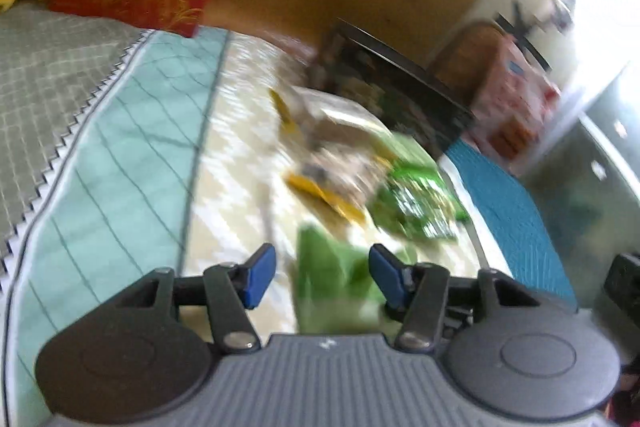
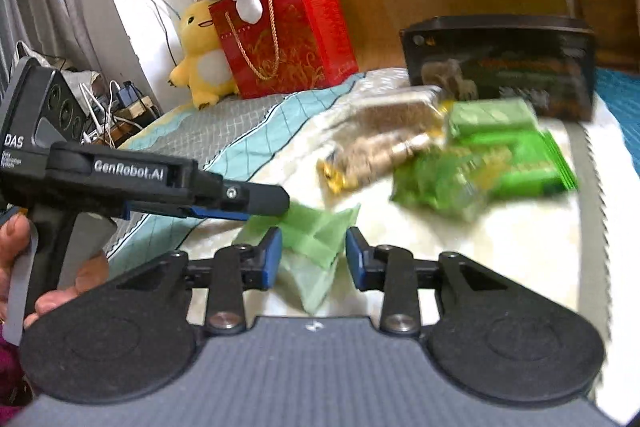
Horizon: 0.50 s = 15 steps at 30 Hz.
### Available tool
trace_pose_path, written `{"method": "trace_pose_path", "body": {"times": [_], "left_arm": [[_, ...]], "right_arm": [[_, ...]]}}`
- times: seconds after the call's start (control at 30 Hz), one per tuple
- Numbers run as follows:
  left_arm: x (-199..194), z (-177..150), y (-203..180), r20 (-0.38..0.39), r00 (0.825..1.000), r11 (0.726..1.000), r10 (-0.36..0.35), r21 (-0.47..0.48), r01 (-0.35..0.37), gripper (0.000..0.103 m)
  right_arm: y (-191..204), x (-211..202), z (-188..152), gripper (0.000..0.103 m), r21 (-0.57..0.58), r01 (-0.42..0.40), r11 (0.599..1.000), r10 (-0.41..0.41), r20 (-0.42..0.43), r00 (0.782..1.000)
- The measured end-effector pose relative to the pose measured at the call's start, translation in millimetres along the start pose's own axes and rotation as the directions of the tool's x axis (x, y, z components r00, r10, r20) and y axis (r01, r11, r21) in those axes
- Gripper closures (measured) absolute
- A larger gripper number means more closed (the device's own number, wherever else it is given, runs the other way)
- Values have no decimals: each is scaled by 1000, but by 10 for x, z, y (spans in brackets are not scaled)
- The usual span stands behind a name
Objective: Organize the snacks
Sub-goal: 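Reach the right gripper to the light green pack and grasp it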
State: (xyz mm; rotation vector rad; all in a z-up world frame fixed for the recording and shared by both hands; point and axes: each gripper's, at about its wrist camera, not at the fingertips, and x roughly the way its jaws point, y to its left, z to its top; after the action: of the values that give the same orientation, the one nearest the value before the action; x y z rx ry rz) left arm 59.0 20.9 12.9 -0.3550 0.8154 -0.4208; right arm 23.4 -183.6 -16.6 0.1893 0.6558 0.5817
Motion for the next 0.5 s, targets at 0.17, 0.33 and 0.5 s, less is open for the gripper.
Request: {"method": "trace_pose_path", "body": {"times": [0.17, 0.33, 0.5], "left_arm": [[-97, -250, -233, -22, 999, 995, -24, 101, 26, 50], [-276, -279, -203, 10, 1000, 997, -17, 76, 16, 38], [-376, -202, -143, 36, 999, 999, 5, 43, -6, 38]], "right_arm": [[61, -196, -198, 54, -24, 17, 1000, -17, -1, 1000], [191, -276, -258, 48, -116, 104, 988, -102, 28, 994], [175, -247, -242, 48, -157, 140, 978, -139, 19, 990]]}}
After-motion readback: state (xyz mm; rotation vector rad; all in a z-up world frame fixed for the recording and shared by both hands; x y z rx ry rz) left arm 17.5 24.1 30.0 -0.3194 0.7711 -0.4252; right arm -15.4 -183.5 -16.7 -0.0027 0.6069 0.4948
